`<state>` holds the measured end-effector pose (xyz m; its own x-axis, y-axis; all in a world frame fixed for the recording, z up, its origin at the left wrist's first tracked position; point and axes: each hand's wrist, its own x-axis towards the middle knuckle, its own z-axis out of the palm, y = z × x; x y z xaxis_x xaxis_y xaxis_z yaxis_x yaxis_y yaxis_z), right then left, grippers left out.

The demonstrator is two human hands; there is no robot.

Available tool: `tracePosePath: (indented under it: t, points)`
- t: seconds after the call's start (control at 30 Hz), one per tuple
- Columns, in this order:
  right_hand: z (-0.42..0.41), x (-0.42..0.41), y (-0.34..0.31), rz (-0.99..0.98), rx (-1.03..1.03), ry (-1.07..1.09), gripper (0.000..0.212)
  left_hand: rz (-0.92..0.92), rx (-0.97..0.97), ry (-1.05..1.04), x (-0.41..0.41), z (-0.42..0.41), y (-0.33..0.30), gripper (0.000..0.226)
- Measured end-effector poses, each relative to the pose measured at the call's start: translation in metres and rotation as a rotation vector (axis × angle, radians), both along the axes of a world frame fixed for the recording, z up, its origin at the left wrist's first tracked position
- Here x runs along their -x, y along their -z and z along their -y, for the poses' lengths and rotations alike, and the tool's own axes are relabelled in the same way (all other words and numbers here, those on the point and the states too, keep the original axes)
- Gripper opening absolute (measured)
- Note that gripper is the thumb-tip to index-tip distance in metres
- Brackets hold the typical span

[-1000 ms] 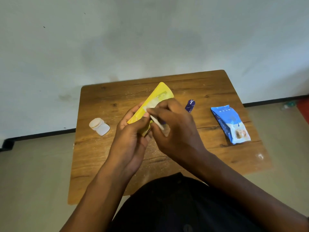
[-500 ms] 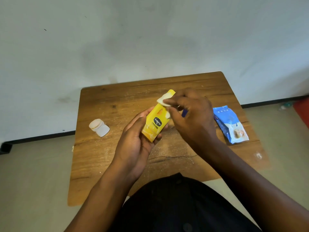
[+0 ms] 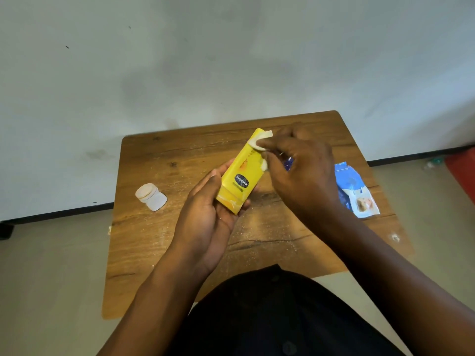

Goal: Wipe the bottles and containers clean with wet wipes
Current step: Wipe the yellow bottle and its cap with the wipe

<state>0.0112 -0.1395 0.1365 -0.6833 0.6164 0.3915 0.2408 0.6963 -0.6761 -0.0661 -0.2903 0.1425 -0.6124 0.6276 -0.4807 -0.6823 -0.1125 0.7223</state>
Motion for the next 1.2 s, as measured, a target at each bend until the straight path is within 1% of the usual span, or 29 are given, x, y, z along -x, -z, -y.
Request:
tracePosePath:
  t: [0.07, 0.17, 0.23, 0.27, 0.3, 0.37, 0.43, 0.5, 0.57, 0.67, 0.73, 0.77, 0.87, 0.93, 1.0, 1.13, 1.2]
  points:
    - [0.019, -0.001, -0.001, 0.025, -0.052, -0.096, 0.024, 0.050, -0.021, -0.034, 0.000, -0.001, -0.002, 0.043]
    - [0.049, -0.005, 0.002, 0.062, -0.164, -0.316, 0.026, 0.142, -0.061, -0.093, 0.004, 0.000, -0.004, 0.047]
    - [0.053, -0.009, 0.006, 0.087, -0.207, -0.436, 0.028, 0.220, -0.087, -0.121, 0.008, 0.001, -0.004, 0.050]
    - [0.050, -0.011, 0.007, 0.088, -0.226, -0.454, 0.027, 0.241, -0.095, -0.124, 0.010, 0.002, -0.003, 0.051]
    - [0.047, -0.013, 0.009, 0.082, -0.239, -0.442, 0.026, 0.243, -0.096, -0.121, 0.011, 0.002, -0.002, 0.051]
    - [0.037, -0.015, 0.011, 0.055, -0.246, -0.349, 0.025, 0.213, -0.077, -0.119, 0.013, 0.002, -0.001, 0.048]
    - [0.025, -0.015, 0.013, 0.031, -0.214, -0.214, 0.026, 0.181, -0.046, -0.103, 0.012, 0.002, -0.002, 0.047]
    - [0.016, -0.013, 0.013, 0.015, -0.175, -0.132, 0.027, 0.179, -0.032, -0.088, 0.011, 0.001, -0.004, 0.048]
    - [0.020, -0.013, 0.013, 0.015, -0.176, -0.147, 0.026, 0.197, -0.042, -0.094, 0.012, 0.001, -0.004, 0.048]
    - [0.038, -0.019, 0.014, 0.031, -0.247, -0.316, 0.025, 0.234, -0.073, -0.099, 0.014, 0.002, -0.005, 0.051]
    - [0.038, -0.022, 0.015, 0.053, -0.294, -0.359, 0.024, 0.248, -0.076, -0.074, 0.015, 0.003, -0.005, 0.054]
    - [0.033, -0.022, 0.015, 0.047, -0.297, -0.331, 0.024, 0.241, -0.064, -0.070, 0.015, 0.003, -0.005, 0.053]
    - [0.014, -0.016, 0.012, -0.015, -0.268, -0.135, 0.026, 0.208, -0.017, -0.057, 0.013, 0.002, -0.005, 0.050]
    - [0.009, -0.014, 0.011, -0.029, -0.247, -0.065, 0.027, 0.194, -0.007, -0.045, 0.011, 0.000, -0.006, 0.051]
    - [0.016, -0.015, 0.012, -0.019, -0.257, -0.102, 0.025, 0.191, -0.016, -0.054, 0.011, 0.000, -0.006, 0.050]
    - [0.040, -0.025, 0.017, 0.041, -0.320, -0.357, 0.022, 0.213, -0.037, -0.039, 0.010, 0.003, -0.005, 0.055]
    - [0.034, -0.024, 0.017, 0.055, -0.334, -0.368, 0.021, 0.177, -0.029, -0.047, 0.009, 0.003, -0.006, 0.054]
